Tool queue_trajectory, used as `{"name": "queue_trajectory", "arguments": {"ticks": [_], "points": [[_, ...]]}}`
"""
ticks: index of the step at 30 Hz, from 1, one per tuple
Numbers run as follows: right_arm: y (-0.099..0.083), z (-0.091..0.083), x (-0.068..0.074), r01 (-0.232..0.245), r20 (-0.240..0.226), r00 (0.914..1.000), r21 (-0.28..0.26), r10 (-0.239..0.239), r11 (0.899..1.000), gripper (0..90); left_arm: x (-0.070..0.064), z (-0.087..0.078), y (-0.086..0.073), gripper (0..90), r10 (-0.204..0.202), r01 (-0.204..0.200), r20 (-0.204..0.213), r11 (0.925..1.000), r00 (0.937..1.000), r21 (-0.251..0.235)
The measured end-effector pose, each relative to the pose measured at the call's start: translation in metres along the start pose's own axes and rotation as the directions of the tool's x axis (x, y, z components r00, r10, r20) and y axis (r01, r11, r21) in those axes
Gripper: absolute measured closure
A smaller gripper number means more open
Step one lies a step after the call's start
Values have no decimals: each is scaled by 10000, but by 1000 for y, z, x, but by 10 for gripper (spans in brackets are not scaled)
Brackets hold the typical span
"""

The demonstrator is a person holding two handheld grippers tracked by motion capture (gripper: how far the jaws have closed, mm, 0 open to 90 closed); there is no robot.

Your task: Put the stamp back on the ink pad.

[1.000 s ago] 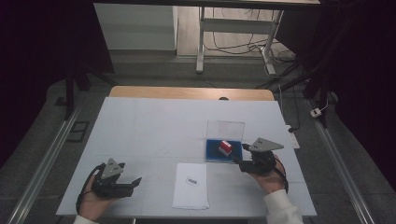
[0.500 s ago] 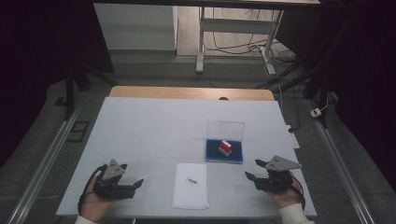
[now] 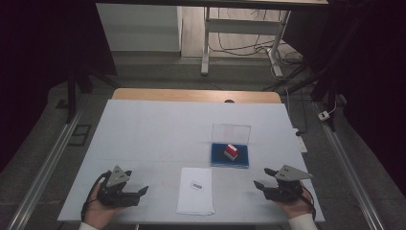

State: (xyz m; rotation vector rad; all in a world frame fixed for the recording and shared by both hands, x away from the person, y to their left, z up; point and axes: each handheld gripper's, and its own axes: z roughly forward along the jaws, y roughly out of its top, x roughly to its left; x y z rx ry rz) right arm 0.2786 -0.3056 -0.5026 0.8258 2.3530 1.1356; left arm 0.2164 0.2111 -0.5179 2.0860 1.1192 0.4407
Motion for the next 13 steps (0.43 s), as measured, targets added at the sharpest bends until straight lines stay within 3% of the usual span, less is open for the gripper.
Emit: {"name": "queue_trajectory", "arguments": {"ticks": [13], "points": [[2, 0, 0, -30, -25, 10000, -157, 29, 9999, 361, 1, 0, 0, 179, 22, -22, -47, 10000, 10000, 12]]}}
